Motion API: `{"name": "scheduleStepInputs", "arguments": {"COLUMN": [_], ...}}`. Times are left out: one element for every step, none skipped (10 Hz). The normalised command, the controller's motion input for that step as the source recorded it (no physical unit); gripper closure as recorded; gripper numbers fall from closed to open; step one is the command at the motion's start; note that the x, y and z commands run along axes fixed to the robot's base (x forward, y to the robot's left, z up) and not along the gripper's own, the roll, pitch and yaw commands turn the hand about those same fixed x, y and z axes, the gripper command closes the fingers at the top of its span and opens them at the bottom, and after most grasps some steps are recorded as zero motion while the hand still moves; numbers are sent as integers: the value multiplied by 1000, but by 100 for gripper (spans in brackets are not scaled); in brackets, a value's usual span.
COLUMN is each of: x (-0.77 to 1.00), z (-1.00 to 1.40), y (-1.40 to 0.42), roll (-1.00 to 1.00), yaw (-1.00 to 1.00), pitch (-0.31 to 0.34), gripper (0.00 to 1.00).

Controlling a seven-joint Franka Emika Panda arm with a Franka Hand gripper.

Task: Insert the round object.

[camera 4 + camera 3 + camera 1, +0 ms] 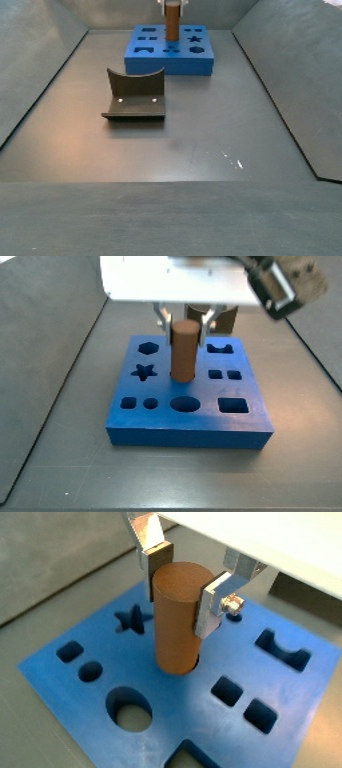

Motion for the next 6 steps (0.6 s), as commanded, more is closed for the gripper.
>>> {"name": "scheduleStepInputs", "arguments": {"x": [54,66,57,34,9,17], "z": [-303,-311,-269,-260,-289,-289], "y": [-3,0,0,0,-6,-3], "roll": [-61,-46,-14,0,0,0], "yaw": [-74,-74,-51,-37,-31,-37], "pitch": [-29,-21,0,0,0,-1], "gripper": [100,100,100,100,100,100]}}
